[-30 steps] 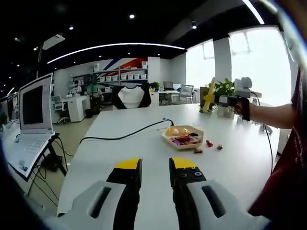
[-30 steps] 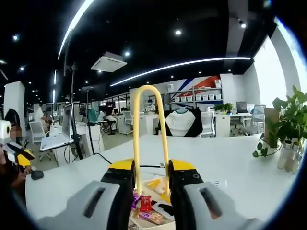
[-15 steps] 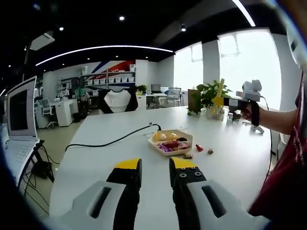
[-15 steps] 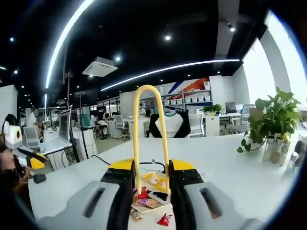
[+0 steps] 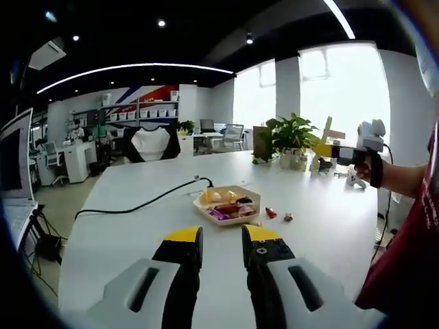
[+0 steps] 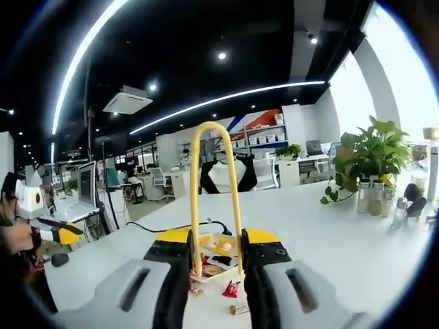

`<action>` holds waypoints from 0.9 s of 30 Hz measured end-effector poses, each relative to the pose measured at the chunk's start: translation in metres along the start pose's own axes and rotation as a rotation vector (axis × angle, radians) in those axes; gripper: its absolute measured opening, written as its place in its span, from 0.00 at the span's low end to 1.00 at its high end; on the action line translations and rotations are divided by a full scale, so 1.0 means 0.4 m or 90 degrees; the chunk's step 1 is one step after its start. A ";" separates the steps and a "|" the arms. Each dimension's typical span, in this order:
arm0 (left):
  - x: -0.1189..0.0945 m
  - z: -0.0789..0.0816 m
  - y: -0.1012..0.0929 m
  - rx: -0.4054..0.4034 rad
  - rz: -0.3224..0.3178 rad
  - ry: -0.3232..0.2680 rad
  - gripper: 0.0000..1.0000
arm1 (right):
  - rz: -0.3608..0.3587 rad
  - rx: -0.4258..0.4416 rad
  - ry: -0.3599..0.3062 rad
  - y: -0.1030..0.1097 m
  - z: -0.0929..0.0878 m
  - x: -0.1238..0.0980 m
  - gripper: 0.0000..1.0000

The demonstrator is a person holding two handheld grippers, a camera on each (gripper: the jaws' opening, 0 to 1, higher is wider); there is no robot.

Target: Place the target food into the container with the food tongs after gripping and lifting it, then release it inside without dropping or visibly crushing the food.

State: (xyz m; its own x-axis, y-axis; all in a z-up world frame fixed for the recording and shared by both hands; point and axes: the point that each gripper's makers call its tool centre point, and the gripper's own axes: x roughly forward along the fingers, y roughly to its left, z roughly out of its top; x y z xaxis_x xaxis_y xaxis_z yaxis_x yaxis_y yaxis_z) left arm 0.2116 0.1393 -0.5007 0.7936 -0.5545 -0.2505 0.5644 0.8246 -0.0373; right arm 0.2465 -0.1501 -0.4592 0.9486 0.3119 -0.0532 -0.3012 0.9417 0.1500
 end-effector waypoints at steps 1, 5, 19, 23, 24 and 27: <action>0.005 -0.001 -0.004 0.001 -0.005 0.002 0.24 | -0.003 0.002 0.000 -0.002 -0.003 -0.008 0.25; 0.036 -0.011 -0.036 0.008 -0.035 0.018 0.24 | -0.003 0.007 0.004 -0.004 -0.028 -0.046 0.24; 0.119 0.025 -0.092 0.030 -0.082 0.016 0.24 | -0.040 0.023 0.026 -0.064 -0.119 -0.127 0.25; 0.128 0.029 -0.088 0.031 -0.079 0.016 0.24 | -0.043 0.018 0.036 -0.070 -0.134 -0.136 0.25; 0.131 0.027 -0.088 0.031 -0.080 0.018 0.24 | -0.041 0.020 0.039 -0.071 -0.137 -0.137 0.25; 0.142 0.012 -0.094 0.034 -0.091 0.032 0.24 | -0.041 0.018 0.041 -0.074 -0.138 -0.138 0.25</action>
State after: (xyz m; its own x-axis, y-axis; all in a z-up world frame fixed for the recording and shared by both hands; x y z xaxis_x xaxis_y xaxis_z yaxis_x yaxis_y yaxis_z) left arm 0.2363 0.0761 -0.5089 0.6926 -0.6581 -0.2953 0.6831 0.7299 -0.0244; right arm 0.1978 -0.1880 -0.5153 0.9572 0.2599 -0.1273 -0.2366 0.9562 0.1725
